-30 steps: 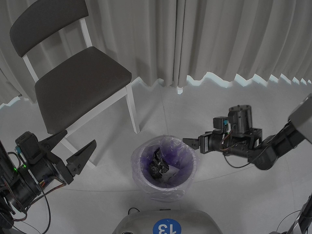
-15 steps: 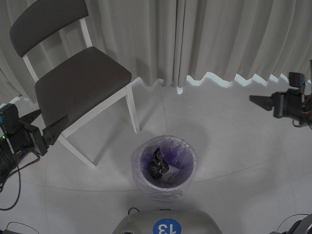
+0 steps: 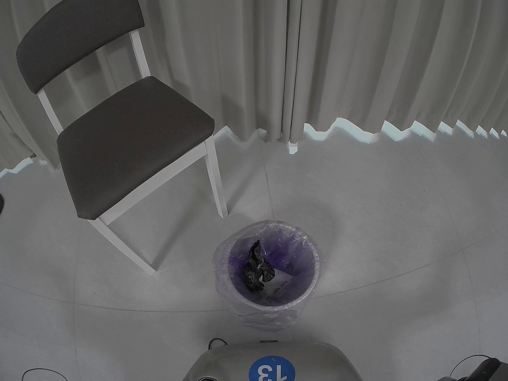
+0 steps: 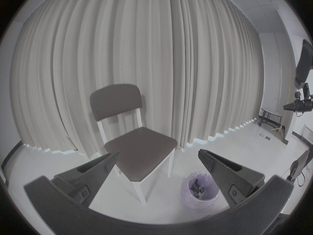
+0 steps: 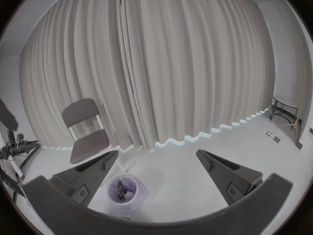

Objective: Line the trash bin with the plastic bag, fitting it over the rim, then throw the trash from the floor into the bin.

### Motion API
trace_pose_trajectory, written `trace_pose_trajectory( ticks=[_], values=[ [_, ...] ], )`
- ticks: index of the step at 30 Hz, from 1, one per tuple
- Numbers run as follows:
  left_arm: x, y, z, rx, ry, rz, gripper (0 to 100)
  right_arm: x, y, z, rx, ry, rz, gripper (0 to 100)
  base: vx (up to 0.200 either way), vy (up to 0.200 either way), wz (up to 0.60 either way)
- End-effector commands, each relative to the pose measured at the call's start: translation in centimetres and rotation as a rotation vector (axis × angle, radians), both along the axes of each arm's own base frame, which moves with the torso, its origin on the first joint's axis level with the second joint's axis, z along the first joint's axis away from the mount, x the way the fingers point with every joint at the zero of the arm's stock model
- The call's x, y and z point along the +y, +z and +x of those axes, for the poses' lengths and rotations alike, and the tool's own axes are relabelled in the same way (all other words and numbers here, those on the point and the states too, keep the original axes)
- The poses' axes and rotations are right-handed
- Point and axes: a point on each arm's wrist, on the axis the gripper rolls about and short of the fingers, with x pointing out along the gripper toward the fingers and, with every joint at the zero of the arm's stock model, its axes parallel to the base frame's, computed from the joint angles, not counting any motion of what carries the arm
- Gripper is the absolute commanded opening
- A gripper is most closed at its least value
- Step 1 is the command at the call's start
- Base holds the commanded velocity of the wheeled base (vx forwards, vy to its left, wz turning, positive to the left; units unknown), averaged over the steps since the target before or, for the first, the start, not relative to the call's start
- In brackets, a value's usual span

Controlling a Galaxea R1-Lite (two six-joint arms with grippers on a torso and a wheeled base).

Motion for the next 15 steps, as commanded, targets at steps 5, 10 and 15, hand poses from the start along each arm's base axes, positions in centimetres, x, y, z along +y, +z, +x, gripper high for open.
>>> trace_pose_trajectory(
  ticks=[5, 10, 15],
  values=[
    [-0.1, -4.3, -10.1, -0.283, 0.066, -0.116, 100, 1.0, -7.8, -12.4, -0.252, -0.016, 0.126, 100, 0.000, 0.000, 0.00],
    [-0.3, -6.4, -9.8, -0.243, 0.049, -0.114, 100, 1.0, -8.0, -12.0, -0.238, -0.017, 0.115, 100, 0.000, 0.000, 0.00],
    [-0.2, -8.4, -7.9, -0.151, 0.106, -0.119, 100, 1.0, -9.8, -9.4, -0.122, -0.048, -0.015, 100, 0.000, 0.000, 0.00]
  ],
)
